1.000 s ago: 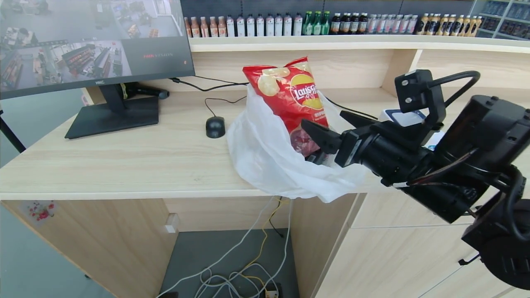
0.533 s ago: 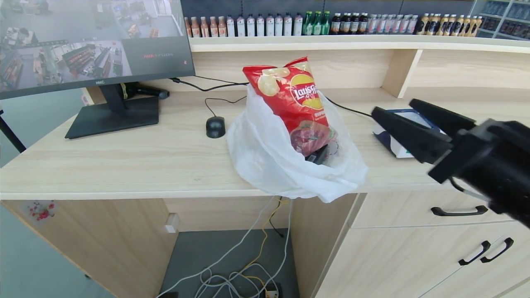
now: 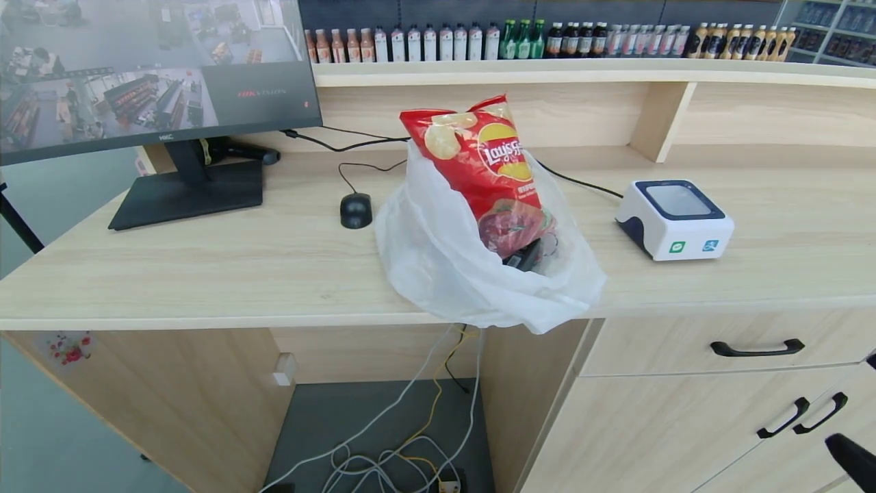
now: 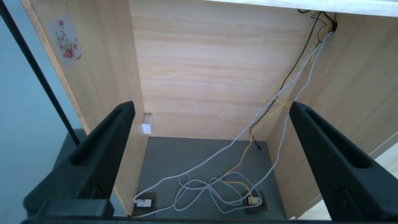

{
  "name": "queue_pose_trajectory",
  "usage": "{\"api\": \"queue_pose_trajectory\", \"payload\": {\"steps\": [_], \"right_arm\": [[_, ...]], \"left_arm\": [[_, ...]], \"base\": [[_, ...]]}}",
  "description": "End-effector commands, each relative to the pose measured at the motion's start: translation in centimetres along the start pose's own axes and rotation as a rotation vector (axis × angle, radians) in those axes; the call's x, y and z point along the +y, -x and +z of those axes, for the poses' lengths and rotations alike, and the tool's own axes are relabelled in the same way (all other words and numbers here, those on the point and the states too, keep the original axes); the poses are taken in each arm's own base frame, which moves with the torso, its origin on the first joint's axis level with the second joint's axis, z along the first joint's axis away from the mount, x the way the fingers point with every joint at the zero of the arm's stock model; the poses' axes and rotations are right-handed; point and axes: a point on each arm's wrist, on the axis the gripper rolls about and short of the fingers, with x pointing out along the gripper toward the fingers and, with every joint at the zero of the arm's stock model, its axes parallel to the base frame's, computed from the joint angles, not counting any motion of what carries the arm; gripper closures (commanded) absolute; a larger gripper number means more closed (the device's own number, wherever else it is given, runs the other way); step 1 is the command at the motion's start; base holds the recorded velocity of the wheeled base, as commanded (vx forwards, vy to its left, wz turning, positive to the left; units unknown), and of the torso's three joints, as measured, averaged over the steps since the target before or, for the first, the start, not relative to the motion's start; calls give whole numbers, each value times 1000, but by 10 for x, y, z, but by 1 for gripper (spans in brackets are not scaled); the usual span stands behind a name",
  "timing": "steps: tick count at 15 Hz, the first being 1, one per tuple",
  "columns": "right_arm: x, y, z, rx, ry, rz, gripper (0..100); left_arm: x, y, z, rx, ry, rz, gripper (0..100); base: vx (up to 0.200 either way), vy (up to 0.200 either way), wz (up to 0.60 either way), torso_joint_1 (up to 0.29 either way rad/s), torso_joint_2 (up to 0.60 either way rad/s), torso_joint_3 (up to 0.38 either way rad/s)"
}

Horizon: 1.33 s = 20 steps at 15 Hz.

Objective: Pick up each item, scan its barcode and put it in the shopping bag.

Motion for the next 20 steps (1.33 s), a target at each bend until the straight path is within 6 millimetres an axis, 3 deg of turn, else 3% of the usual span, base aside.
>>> {"api": "queue_pose_trajectory", "payload": {"steps": [1,2,5,7,14,17,20], "right_arm": [[-1,14,-7,-8,60,-6,0],[-1,17,-9,3,85,-5,0],[-1,56,-36,127,130,52,0],[-2,71,-46,176,132,60,0],[-2,82,-63,216,137,60,0],[-2,82,-63,242,109,-145,0],[-2,81,-63,260,119,-228,0]], "left_arm": [[0,0,0,-1,0,0,0],[0,0,0,-1,0,0,0],[0,0,0,-1,1,0,0],[0,0,0,-1,0,0,0],[0,0,0,-1,1,0,0],[0,0,0,-1,1,0,0],[0,0,0,-1,0,0,0]], "base": [[0,0,0,0,0,0],[0,0,0,0,0,0],[0,0,0,0,0,0],[0,0,0,0,0,0],[0,0,0,0,0,0],[0,0,0,0,0,0],[0,0,0,0,0,0]]}}
